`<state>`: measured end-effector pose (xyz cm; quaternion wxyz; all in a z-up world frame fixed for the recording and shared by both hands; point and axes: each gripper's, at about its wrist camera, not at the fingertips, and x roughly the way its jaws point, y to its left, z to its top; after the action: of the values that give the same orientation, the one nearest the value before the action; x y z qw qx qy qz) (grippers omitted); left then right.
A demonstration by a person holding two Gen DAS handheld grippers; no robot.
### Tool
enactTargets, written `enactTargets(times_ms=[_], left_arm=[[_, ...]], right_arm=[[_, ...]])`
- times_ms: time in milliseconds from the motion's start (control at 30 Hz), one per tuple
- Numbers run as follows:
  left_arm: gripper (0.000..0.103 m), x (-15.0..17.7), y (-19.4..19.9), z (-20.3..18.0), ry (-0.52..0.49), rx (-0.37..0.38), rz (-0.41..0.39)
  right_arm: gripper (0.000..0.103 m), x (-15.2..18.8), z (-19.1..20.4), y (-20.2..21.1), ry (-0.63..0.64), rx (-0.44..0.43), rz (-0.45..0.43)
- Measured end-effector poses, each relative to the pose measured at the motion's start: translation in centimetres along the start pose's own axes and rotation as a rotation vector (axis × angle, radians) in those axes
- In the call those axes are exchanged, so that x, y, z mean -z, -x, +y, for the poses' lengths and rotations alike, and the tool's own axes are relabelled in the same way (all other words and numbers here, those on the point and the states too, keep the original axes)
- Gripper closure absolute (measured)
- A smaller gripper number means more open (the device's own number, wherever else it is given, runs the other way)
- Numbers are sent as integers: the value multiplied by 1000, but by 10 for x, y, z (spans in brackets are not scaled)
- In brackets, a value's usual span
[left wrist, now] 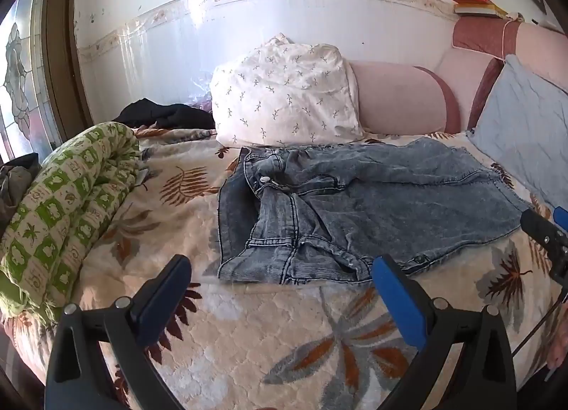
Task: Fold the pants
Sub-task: 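Move both grippers toward the waistband of the blue jeans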
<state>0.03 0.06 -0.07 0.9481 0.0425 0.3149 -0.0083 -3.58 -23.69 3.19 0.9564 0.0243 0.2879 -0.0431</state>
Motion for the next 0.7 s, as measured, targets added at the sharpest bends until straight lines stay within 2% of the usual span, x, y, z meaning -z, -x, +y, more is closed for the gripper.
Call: enactTargets(times_ms=[200, 333, 400, 467, 533, 567, 700], left_arm=[[0, 4, -11, 7, 1, 19, 15], [0, 10, -22, 3, -34, 7, 15], [0, 17, -33, 9, -32, 13, 24], [0, 21, -44, 14, -31, 14, 62], [0, 19, -50, 23, 2, 58, 96], [0, 18, -50, 28, 24, 74, 87], [0, 13, -57, 36, 40, 45, 57]], right_arm=[[0, 2, -3, -8, -18, -5, 24], [0, 2, -1, -8, -7, 1, 31], [0, -1, -4, -21, -10, 23, 51], [0, -2, -13, -24, -22, 45, 53], [0, -5, -25, -26, -50, 72, 53], [0, -7, -33, -27, -70, 81, 50], [0, -11, -67, -36, -159, 115, 67]])
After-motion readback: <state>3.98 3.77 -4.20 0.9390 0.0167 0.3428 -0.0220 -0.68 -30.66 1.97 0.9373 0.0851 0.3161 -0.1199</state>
